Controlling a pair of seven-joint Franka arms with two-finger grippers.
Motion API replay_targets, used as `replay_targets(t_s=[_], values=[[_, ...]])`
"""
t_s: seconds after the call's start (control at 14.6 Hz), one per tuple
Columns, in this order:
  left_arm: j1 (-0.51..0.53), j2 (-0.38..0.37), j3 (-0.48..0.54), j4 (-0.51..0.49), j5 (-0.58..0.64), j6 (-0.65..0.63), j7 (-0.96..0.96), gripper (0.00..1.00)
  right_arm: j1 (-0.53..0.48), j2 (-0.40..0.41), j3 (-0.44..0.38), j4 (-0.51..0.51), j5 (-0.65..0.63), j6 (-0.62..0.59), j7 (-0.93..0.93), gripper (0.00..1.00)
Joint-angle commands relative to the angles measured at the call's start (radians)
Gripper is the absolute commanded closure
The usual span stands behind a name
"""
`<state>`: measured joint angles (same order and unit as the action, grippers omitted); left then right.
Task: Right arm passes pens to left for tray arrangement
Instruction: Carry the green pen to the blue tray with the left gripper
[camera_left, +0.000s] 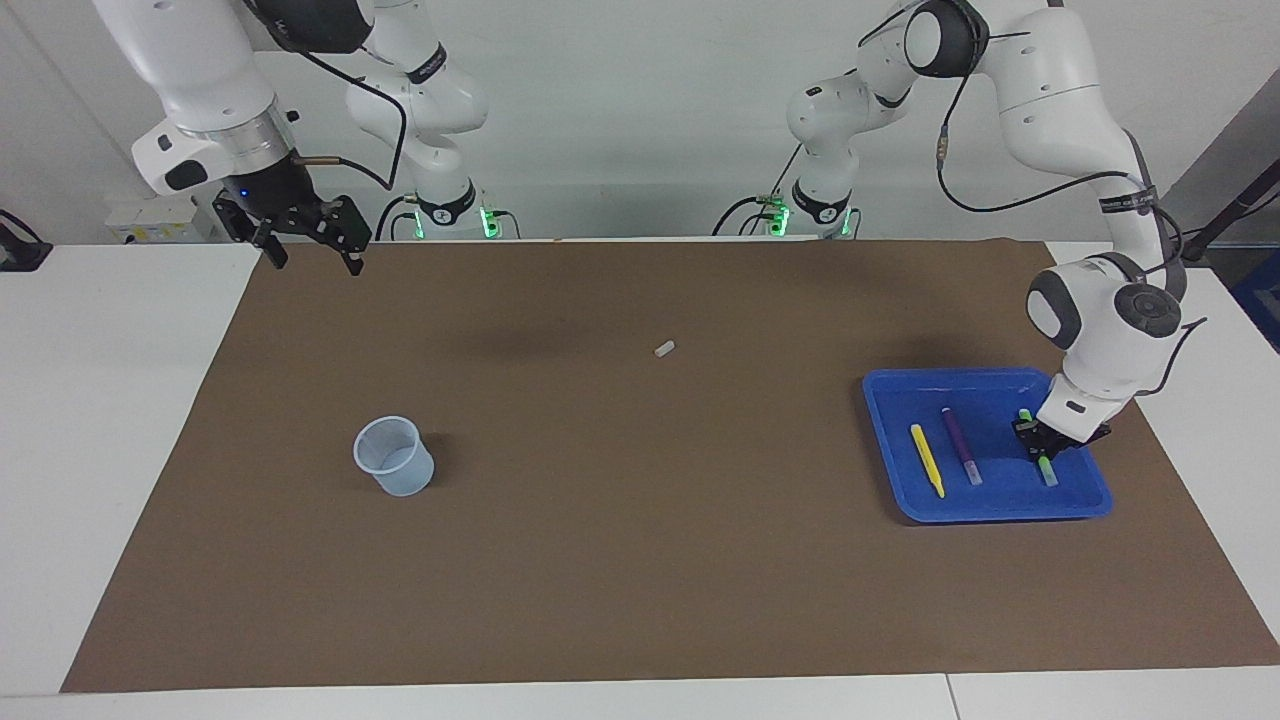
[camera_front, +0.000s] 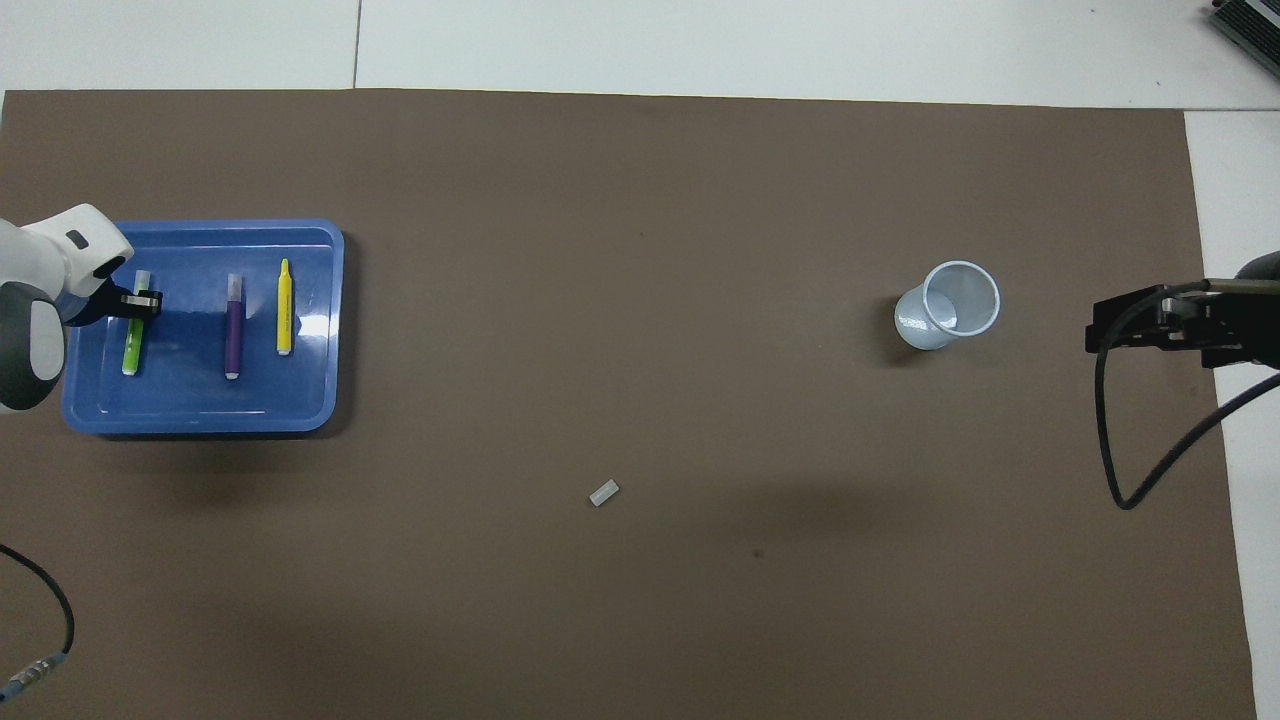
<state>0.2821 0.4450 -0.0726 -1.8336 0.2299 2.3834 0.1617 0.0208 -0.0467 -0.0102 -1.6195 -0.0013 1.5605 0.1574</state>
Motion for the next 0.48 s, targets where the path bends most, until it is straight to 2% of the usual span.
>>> replay_targets(t_s=[0.0,0.21,0.27,0.34,0.41], values=[[-0.003,-0.012,-0.003,-0.056,0.016,0.042,-0.047,1.0,0.001,-0.013,-0.007,-0.013,0.021,-0.004,-0.016,0.0],[0.002,-0.014,-0.003,-0.093,0.016,0.107,-0.073,0.98,0.001,-0.013,-0.007,-0.013,0.021,-0.004,-0.016,0.0],[0.009,-0.017,-0.003,-0.11,0.016,0.14,-0.071,0.74,0.001,-0.013,-0.007,-0.013,0.021,-0.004,-0.016,0.0],[0.011,-0.017,-0.003,-0.11,0.016,0.143,-0.071,0.3,0.001,-0.013,-0.007,-0.013,0.021,-0.004,-0.016,0.0],[0.009,-0.017,-0.003,-0.105,0.016,0.135,-0.071,0.0,0.001,-0.013,-0.007,-0.013,0.021,-0.004,-0.016,0.0]])
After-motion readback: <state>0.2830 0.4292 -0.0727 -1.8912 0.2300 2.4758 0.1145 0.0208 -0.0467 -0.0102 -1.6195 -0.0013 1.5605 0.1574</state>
